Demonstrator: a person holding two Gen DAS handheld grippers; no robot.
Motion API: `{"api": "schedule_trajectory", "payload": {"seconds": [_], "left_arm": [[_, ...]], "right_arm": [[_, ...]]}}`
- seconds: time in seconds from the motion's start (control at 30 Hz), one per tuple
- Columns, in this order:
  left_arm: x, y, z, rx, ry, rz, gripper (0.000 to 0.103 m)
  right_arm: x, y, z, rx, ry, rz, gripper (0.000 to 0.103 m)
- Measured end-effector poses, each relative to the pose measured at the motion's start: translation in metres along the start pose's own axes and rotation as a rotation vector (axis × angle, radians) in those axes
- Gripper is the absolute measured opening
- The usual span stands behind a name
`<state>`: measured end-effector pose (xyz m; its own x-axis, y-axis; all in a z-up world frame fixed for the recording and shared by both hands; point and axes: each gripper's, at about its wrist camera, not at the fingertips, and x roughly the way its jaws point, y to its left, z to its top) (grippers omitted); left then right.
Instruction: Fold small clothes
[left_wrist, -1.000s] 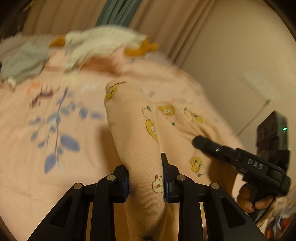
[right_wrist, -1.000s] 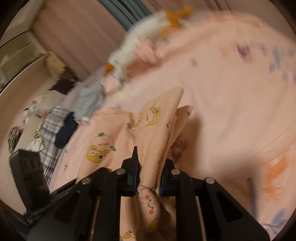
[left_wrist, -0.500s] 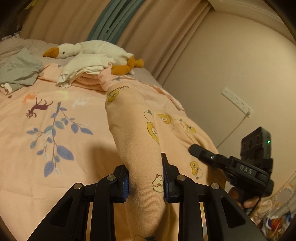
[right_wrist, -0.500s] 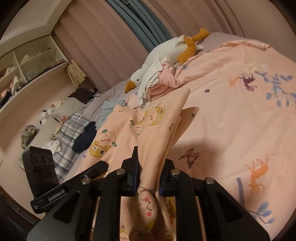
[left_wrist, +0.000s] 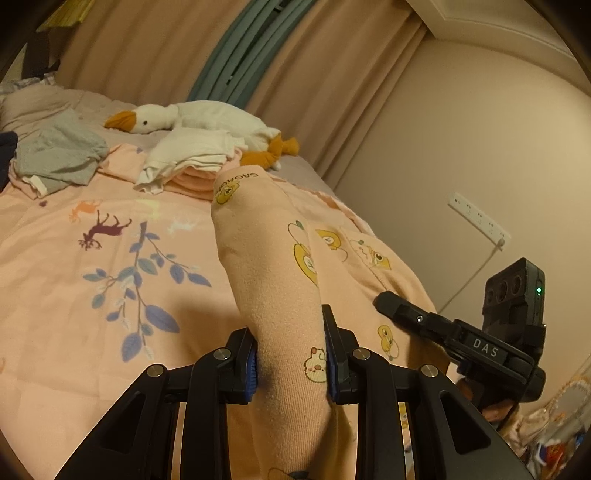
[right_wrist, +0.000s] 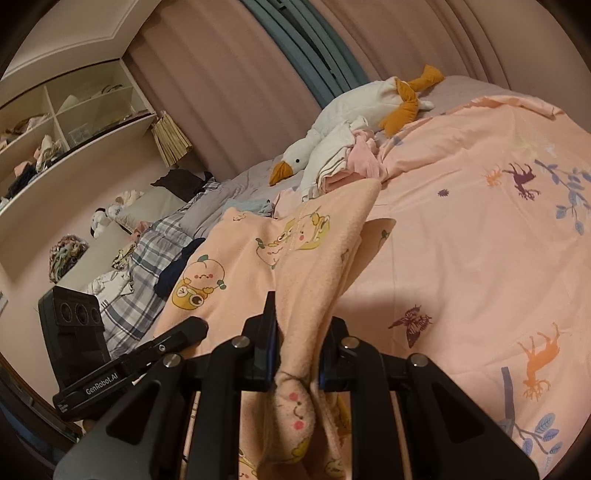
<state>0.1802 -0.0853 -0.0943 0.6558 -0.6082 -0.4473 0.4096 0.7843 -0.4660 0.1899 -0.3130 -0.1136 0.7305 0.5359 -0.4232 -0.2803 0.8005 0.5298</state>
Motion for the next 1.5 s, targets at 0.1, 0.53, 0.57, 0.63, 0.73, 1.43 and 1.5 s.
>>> {"api": "schedule_trajectory", "payload": {"seconds": [0.1, 0.53, 0.57, 0.63, 0.73, 1.43, 1.5], "left_arm": [[-0.002, 0.002, 0.001, -0.004, -0.003, 0.002, 0.026], [-0.013, 0.011, 0.004, 0.002, -0.036, 0.051, 0.026], [-0.015, 0.012, 0.004, 0.0, -0.04, 0.05, 0.026], [-0.019, 0.015, 0.006, -0.005, -0.049, 0.054, 0.026], [-0.023, 0.019, 0.008, -0.007, -0.055, 0.067, 0.026], [-0.033, 0.018, 0.006, 0.024, -0.067, 0.159, 0.026], [-0.034, 0.021, 0.006, 0.017, -0.069, 0.171, 0.026]], "right_arm": [[0.002, 0.005, 0.0, -0.002, -0.002, 0.003, 0.017], [0.014, 0.023, 0.002, -0.041, 0.009, 0.007, 0.017], [0.015, 0.025, 0.003, -0.043, 0.008, 0.012, 0.017], [0.017, 0.03, 0.004, -0.052, 0.006, 0.016, 0.017], [0.022, 0.037, 0.005, -0.066, 0.007, 0.02, 0.017], [0.045, 0.057, 0.001, -0.111, 0.042, 0.035, 0.017], [0.046, 0.057, 0.001, -0.112, 0.045, 0.039, 0.017]]}}
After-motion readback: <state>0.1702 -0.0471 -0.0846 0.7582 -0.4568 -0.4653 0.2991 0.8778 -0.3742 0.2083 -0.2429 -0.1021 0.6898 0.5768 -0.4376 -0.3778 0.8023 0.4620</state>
